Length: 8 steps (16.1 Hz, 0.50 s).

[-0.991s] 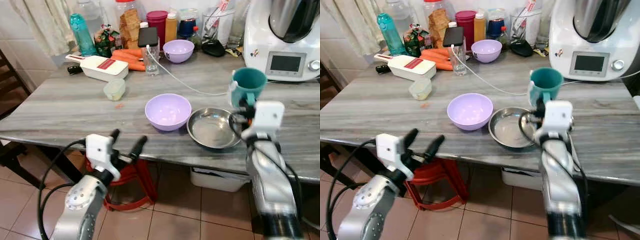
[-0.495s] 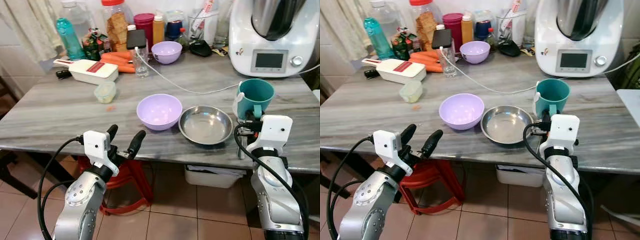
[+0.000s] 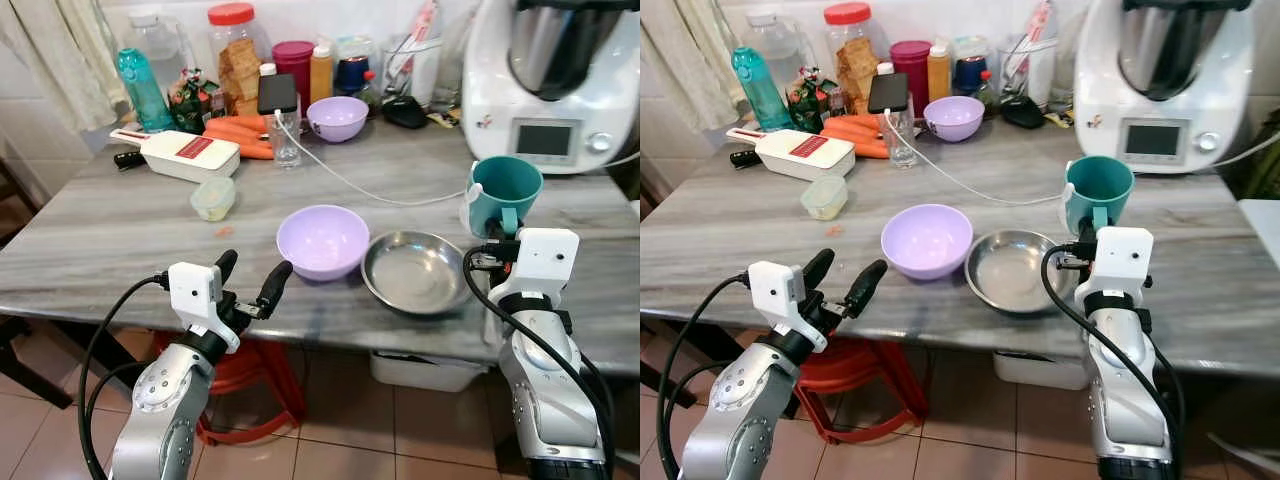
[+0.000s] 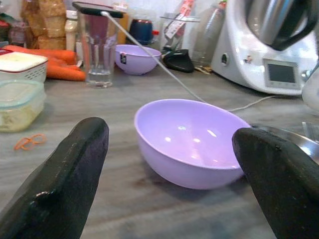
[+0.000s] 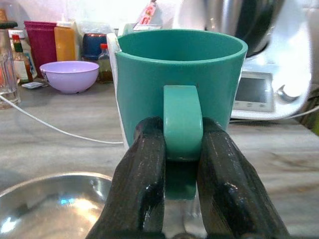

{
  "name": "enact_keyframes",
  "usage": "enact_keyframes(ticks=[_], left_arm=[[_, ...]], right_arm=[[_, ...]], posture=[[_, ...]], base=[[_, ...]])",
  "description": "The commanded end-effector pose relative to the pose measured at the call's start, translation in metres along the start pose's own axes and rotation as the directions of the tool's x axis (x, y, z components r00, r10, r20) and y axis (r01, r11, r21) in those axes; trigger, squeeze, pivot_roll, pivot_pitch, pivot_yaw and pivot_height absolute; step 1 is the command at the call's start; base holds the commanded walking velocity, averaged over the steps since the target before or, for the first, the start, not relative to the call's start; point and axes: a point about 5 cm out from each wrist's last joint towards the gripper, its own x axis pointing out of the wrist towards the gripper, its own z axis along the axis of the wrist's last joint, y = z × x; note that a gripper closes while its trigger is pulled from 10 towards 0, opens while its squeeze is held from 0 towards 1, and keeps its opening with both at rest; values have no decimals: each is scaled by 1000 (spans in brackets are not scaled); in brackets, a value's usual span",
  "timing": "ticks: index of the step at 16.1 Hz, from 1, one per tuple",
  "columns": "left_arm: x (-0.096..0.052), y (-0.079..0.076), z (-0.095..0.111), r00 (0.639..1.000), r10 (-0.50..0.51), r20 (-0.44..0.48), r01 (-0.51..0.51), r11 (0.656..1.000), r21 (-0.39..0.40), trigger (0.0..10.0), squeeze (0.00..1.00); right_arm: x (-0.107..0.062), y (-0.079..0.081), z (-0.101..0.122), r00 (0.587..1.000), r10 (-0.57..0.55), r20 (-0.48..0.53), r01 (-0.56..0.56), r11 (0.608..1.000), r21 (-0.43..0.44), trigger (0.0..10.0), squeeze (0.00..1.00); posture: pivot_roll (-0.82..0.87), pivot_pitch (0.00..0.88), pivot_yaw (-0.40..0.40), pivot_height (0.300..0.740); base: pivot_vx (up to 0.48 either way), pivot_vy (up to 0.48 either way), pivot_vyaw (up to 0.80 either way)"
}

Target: Setting the table

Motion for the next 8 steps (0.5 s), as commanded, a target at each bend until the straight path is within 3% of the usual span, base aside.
enact_keyframes(ticks=[1, 6, 8], left_arm=[[2, 3, 2, 1000, -5, 9, 5, 1000, 13, 10000, 0], [4, 3, 1, 1000, -2, 8, 2, 1000, 16, 10000, 0], [1, 6, 1, 1000, 10, 6, -10, 999, 31, 10000, 0]], right_arm=[[3, 3, 11, 999, 0, 43, 0, 1000, 5, 10000, 0], [4, 1, 10, 999, -2, 42, 2, 1000, 4, 10000, 0], [5, 1, 10, 999, 7, 38, -7, 1000, 0, 10000, 0]], posture=[[-60, 0, 87, 740], [-62, 0, 86, 740], [-62, 0, 82, 740]], base=[[349, 0, 0], [321, 0, 0], [0, 0, 0]])
